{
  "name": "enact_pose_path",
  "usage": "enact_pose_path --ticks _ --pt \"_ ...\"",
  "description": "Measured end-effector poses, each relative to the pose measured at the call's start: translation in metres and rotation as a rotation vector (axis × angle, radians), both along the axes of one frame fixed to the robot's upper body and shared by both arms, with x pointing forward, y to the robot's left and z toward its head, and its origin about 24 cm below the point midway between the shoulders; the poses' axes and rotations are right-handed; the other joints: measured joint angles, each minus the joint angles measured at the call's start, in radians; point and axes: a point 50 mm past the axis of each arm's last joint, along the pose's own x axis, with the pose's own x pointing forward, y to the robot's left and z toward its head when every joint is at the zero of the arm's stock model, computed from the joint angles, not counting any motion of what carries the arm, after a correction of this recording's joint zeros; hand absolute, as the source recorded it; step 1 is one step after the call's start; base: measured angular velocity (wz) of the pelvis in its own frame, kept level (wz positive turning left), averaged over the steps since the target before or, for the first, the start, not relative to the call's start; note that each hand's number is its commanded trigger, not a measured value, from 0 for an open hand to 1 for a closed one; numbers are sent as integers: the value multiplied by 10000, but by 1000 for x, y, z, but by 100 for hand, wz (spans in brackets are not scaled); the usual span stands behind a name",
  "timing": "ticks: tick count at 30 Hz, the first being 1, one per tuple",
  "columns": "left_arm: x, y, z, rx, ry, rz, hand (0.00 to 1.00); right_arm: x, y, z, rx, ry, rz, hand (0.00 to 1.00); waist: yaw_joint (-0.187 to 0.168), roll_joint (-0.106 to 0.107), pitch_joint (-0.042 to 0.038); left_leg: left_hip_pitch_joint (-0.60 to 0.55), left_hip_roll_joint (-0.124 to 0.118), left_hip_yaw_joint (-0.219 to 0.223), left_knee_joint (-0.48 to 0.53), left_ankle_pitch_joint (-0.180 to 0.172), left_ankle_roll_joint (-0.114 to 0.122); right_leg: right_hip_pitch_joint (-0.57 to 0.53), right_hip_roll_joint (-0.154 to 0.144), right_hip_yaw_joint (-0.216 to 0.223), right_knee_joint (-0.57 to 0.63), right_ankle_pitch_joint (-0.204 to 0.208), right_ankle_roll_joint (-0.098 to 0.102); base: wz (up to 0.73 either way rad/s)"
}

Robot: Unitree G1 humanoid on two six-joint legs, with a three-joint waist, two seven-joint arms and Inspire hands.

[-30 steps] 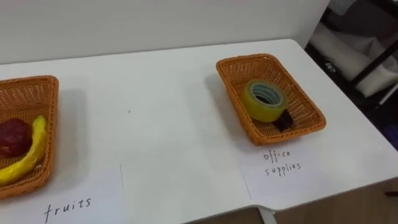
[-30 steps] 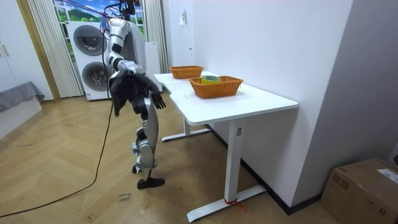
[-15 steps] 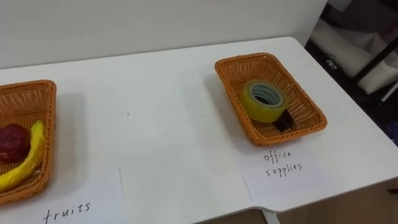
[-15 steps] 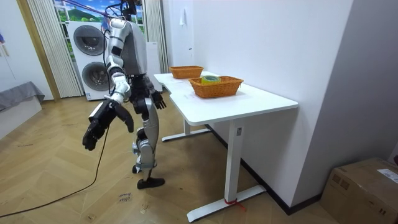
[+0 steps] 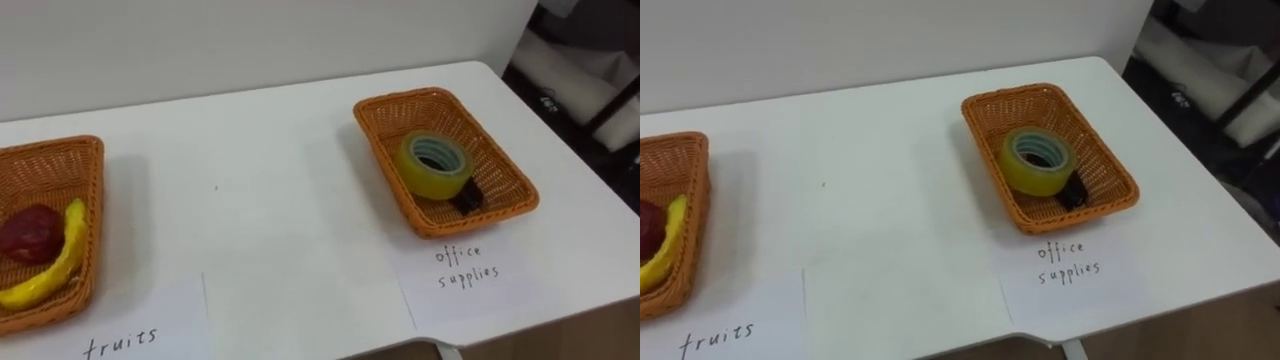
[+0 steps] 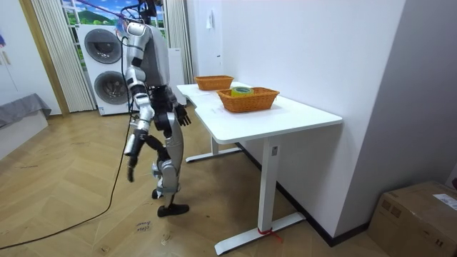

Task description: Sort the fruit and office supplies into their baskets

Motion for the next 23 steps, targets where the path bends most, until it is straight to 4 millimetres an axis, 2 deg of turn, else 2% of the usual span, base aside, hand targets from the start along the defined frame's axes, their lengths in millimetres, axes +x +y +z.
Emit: enact_pose_path --ticks 2,6,9,11,14,18,20,23 --pt "1 -2 0 -164 -38 -51 0 -2 14 -8 1037 -93 1028 0 226 38 2 53 22 7 7 -57 -10 36 -2 -13 20 -43 1 -2" --pt "0 -3 -1 -249 -25 -54 0 1 30 -14 2192 -147 2957 0 554 70 11 38 25 16 23 -61 -7 34 -16 -34 18 -40 1 -1" --pt "-1 -4 -2 -341 45 -108 0 15 39 -17 2917 -403 4676 0 802 117 18 29 27 1 29 -62 -5 30 -11 -44 19 -40 1 0" --pt "1 -8 -3 -434 108 -426 0 34 47 -18 3247 -546 6382 0 900 198 44 -50 21 -24 81 -76 3 5 -20 -107 -24 -32 5 6" --pt "6 -10 -4 -553 27 -495 0 47 49 -18 3396 -668 7496 0 1088 300 44 -132 -18 -101 91 -74 3 33 -16 -188 -178 26 4 10" --pt "4 -12 -5 -741 8 -153 0 59 59 -18 3854 -999 8555 0 1217 314 44 -189 -20 -195 137 -70 -2 78 -91 -315 -208 29 -4 8" --pt "5 -13 -5 -826 -47 -144 0 63 61 -18 4067 -1181 8915 0 1326 272 95 -158 -44 -289 240 -69 -2 184 -145 -433 -245 25 3 15" --pt "2 -13 -6 -779 19 -108 0 66 64 -18 4253 -1318 9290 0 1327 278 116 -117 -50 -377 237 -69 -2 321 -160 -546 -367 26 8 11"
